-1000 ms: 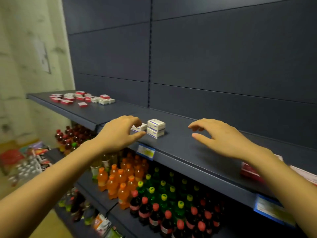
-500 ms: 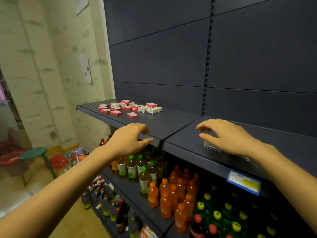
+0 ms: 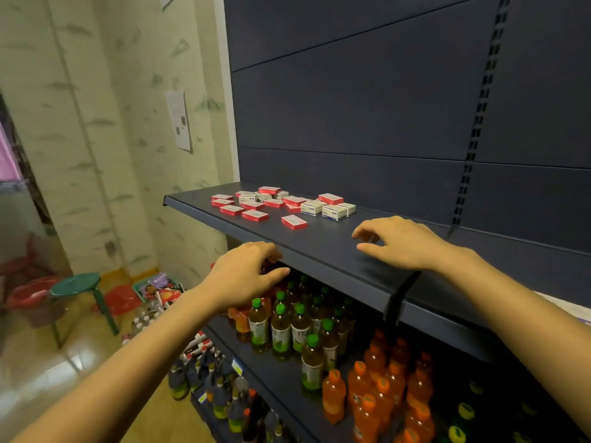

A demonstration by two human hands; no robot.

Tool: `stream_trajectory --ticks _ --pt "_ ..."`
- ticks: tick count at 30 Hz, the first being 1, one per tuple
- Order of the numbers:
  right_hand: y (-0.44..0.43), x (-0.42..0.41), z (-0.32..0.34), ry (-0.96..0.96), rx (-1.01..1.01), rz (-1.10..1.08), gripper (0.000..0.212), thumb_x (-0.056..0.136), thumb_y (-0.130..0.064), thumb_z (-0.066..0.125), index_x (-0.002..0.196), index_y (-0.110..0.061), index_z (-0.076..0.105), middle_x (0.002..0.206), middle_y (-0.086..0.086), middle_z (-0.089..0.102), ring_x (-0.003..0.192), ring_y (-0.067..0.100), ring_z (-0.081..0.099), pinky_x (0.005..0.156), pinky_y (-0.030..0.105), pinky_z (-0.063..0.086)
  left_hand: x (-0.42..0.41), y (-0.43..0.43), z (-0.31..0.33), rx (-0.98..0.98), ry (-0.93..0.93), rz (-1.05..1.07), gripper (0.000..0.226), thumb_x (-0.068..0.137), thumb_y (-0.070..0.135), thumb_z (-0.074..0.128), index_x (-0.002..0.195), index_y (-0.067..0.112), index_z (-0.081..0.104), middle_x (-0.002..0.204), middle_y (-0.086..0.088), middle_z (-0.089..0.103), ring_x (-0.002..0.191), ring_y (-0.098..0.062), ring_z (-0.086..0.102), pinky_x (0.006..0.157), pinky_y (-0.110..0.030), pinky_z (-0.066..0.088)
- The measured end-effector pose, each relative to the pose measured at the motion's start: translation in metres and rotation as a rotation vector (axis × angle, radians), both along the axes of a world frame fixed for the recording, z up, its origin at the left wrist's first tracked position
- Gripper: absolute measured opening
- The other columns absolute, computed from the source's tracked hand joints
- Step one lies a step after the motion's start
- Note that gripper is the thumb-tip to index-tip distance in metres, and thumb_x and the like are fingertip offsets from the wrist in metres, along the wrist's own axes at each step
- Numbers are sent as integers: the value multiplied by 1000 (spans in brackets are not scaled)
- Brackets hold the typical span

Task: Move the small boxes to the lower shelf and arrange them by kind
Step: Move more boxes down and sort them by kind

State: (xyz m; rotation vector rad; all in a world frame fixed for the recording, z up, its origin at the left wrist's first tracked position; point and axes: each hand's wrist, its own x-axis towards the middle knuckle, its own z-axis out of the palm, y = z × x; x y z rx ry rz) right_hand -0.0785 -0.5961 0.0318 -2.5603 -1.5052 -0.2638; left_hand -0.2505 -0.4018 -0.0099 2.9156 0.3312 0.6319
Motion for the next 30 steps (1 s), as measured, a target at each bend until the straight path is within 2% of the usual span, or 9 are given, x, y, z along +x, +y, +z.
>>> stream_trajectory --ticks 3,6,10,12,15,17,19,24,30 --pt "41 14 -2 -15 -15 9 34 93 -41 45 124 -30 52 123 -7 59 108 13 56 89 36 51 15 35 -7 -13 -4 5 39 88 44 51 118 19 55 119 2 61 105 -11 56 87 -26 48" --pt "82 31 -7 -51 -29 10 38 92 -45 46 126 -28 51 121 -6 60 107 13 57 84 31 49 35 72 -8 -22 -36 12 38 88 45 51 116 20 56 117 3 61 100 -8 54 82 -24 46" --pt "134 52 -16 -78 -88 -43 51 87 -59 44 125 -25 52 115 -3 61 104 18 58 81 35 48 62 123 -5 -37 -18 16 36 88 45 50 115 22 55 119 4 59 102 -9 54 82 -23 44" --pt "158 63 -19 -96 -111 -59 53 83 -66 42 105 -21 58 102 0 61 91 17 58 70 33 47 72 150 -3 -25 -4 18 35 88 44 51 114 22 55 119 4 59 105 -9 53 84 -23 43" --pt "191 78 -27 -107 -120 -117 57 78 -76 37 72 -20 46 93 4 57 78 18 55 66 34 47 85 188 -4 -8 -19 28 33 88 44 51 112 22 57 116 4 61 105 -10 53 87 -27 46" --pt "207 84 -35 -103 -145 -168 60 76 -78 34 77 -19 47 111 12 58 83 21 59 69 36 51 94 206 -6 -14 -18 11 33 88 44 51 112 22 57 115 4 61 104 -10 53 88 -29 47" --pt "219 90 -43 -113 -152 -211 62 78 -76 35 91 -17 50 121 10 57 88 21 60 70 35 51 104 224 -8 -24 -13 -28 33 88 43 52 113 21 57 116 3 60 104 -10 53 88 -28 46" --pt "227 108 -45 6 -115 -241 47 81 -66 41 87 -21 50 91 -4 59 76 13 53 61 30 39 133 260 -3 -57 -13 -125 36 87 42 53 115 20 57 117 2 59 105 -10 51 89 -25 41" --pt "231 109 -38 66 -112 -327 40 82 -66 43 93 -28 46 92 -13 52 78 7 50 62 25 38 178 299 7 -102 112 -317 50 77 51 62 118 23 56 123 5 57 109 -10 51 96 -32 44"
